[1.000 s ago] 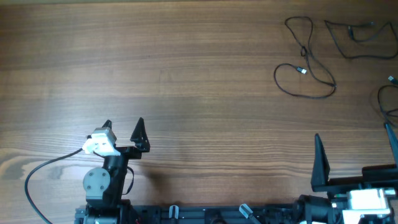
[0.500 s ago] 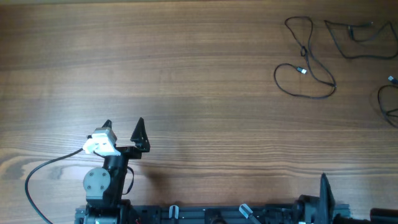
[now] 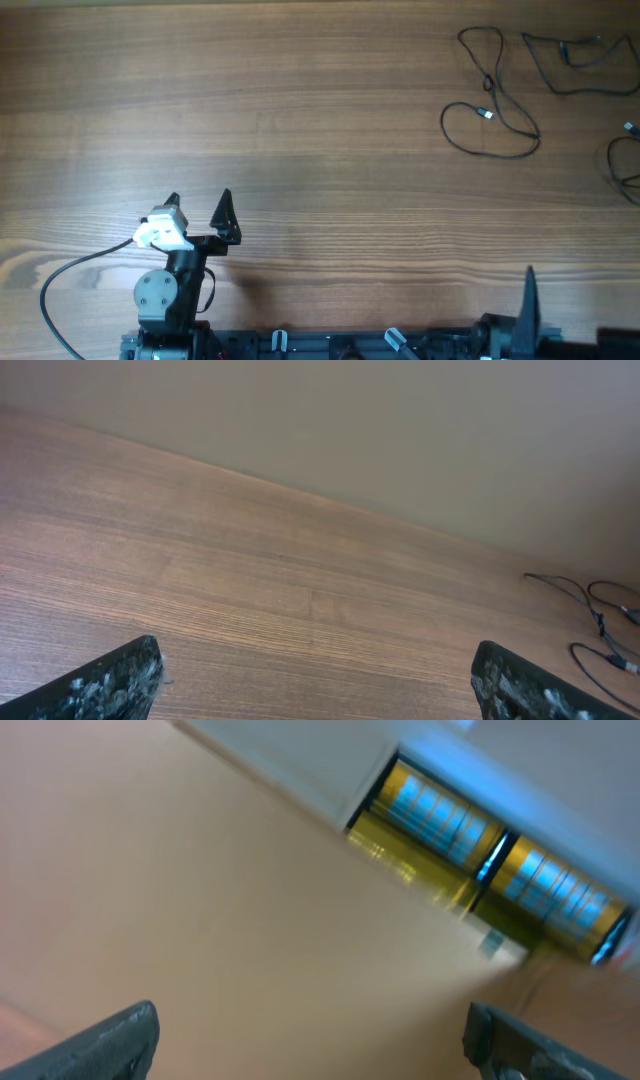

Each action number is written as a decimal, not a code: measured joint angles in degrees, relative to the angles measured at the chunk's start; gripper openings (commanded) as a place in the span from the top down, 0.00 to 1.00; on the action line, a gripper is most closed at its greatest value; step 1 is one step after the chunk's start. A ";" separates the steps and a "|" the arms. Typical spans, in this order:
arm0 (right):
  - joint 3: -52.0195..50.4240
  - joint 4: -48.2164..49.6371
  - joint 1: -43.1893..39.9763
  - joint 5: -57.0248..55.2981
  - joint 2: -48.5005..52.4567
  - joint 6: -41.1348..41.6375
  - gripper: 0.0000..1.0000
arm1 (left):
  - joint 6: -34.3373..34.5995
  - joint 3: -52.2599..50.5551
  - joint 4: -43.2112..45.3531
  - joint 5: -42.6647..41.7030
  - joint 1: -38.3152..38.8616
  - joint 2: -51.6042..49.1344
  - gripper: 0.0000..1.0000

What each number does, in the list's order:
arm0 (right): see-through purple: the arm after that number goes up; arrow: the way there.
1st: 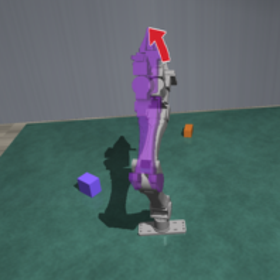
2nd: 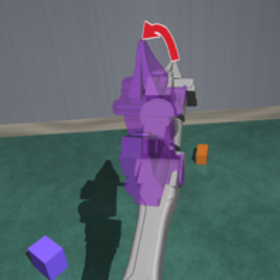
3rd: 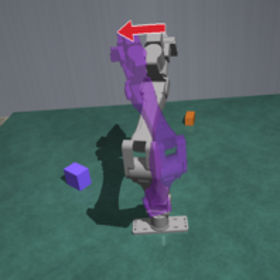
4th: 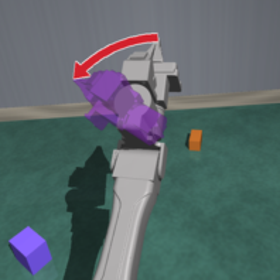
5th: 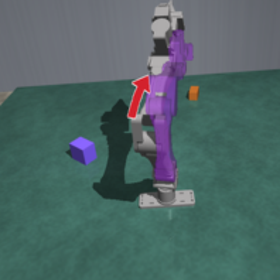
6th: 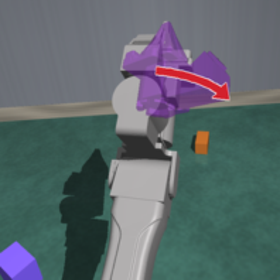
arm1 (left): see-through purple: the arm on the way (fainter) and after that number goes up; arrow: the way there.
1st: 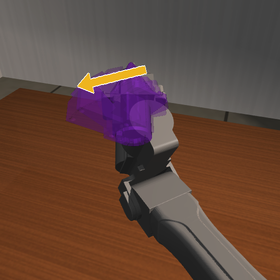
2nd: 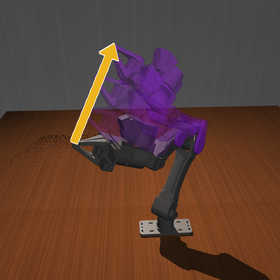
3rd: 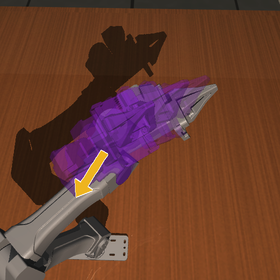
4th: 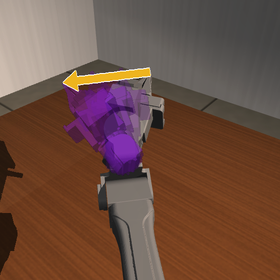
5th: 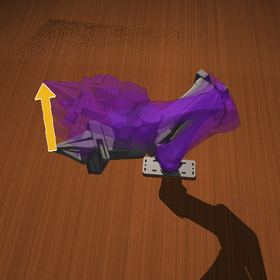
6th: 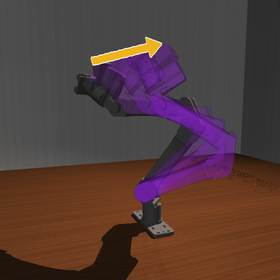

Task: Untangle cables

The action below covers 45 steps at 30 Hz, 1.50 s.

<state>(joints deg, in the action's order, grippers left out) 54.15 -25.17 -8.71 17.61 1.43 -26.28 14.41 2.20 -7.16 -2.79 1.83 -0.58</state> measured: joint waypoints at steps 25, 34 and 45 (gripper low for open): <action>-53.05 26.12 0.00 -1.62 0.11 36.44 0.00 | -0.20 -0.02 0.13 0.00 0.00 0.00 0.00; -53.59 26.10 0.00 -2.25 3.23 36.09 0.00 | -0.20 -0.02 0.13 -0.02 0.00 0.00 0.00; -53.68 26.10 1.75 -3.02 -0.07 26.95 0.00 | -0.20 -0.02 0.15 0.00 0.00 0.00 0.00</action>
<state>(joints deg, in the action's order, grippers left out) 0.47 0.93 -6.96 14.59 1.37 0.67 14.22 2.17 -7.01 -2.79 1.83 -0.58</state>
